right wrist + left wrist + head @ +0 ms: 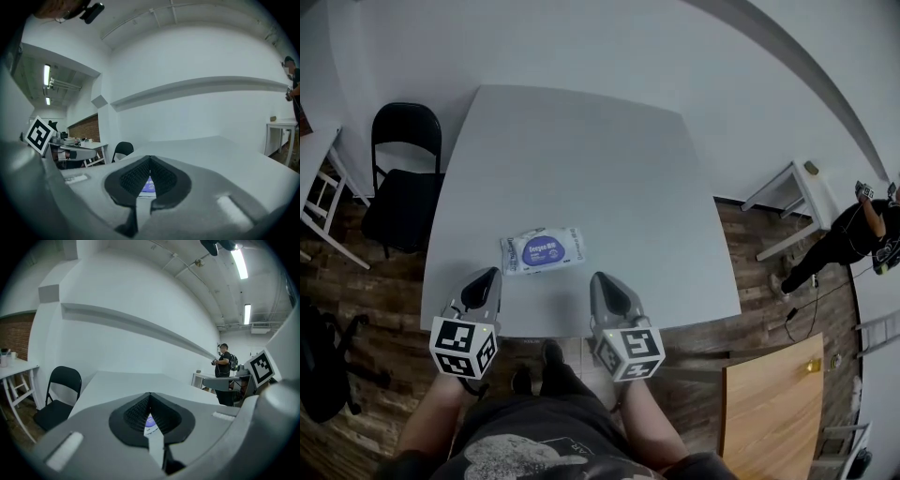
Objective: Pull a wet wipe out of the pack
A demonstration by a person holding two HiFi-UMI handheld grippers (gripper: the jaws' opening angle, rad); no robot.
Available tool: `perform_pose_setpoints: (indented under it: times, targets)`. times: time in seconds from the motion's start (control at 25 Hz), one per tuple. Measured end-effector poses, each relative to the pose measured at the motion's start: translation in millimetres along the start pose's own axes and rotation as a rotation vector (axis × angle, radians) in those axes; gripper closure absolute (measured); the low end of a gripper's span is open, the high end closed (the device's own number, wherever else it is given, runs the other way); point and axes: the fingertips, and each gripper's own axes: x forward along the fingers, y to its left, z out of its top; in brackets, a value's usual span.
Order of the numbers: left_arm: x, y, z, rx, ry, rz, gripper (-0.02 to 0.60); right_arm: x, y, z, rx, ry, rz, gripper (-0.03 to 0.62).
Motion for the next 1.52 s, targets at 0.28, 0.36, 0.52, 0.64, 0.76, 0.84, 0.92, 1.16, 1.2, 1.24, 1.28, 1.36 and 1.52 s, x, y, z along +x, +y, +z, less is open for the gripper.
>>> perform_pose_setpoints:
  times: [0.28, 0.36, 0.52, 0.64, 0.76, 0.84, 0.92, 1.16, 1.2, 1.24, 1.28, 1.36, 1.52]
  targets:
    - [27.3, 4.2, -11.8, -0.006, 0.058, 0.055, 0.563, 41.3, -25.6, 3.9, 0.005, 0.026, 0.067, 0.605]
    - [35.2, 3.8, -19.3, -0.014, 0.085, 0.071, 0.563, 52.3, -33.0, 1.9, 0.009, 0.039, 0.086, 0.605]
    - [48.2, 2.0, -32.5, -0.029, 0.119, 0.1, 0.563, 72.4, -44.8, -6.7, 0.002, 0.07, 0.126, 0.605]
    - [60.2, 1.1, -47.1, -0.016, 0.154, 0.113, 0.563, 84.9, -53.3, -15.5, 0.024, 0.093, 0.136, 0.605]
    - [70.2, 2.1, -64.5, -0.002, 0.212, 0.097, 0.563, 95.0, -51.2, -22.5, 0.031, 0.12, 0.146, 0.605]
    - [74.9, 3.3, -76.9, -0.007, 0.252, 0.084, 0.563, 99.0, -46.9, -27.5, 0.03, 0.139, 0.153, 0.605]
    - [79.6, 4.6, -89.3, -0.021, 0.288, 0.078, 0.563, 100.9, -44.6, -33.7, 0.037, 0.16, 0.151, 0.605]
    - [93.6, 8.0, -117.2, -0.04, 0.369, 0.059, 0.563, 102.9, -43.7, -51.2, 0.045, 0.213, 0.141, 0.605]
    - [96.3, 7.2, -121.3, -0.038, 0.381, 0.049, 0.563, 103.3, -45.4, -53.3, 0.05, 0.219, 0.134, 0.605]
    - [98.8, 6.8, -125.6, -0.033, 0.394, 0.041, 0.563, 103.4, -46.8, -55.2, 0.057, 0.224, 0.127, 0.605]
    - [101.1, 7.4, -129.6, -0.028, 0.408, 0.036, 0.563, 103.6, -47.5, -56.9, 0.062, 0.229, 0.122, 0.605]
    - [104.7, 10.2, -135.8, -0.025, 0.432, 0.037, 0.563, 105.1, -47.5, -59.1, 0.062, 0.238, 0.119, 0.605]
    - [107.4, 12.2, -142.6, -0.033, 0.452, 0.037, 0.563, 108.0, -45.8, -61.1, 0.061, 0.248, 0.118, 0.605]
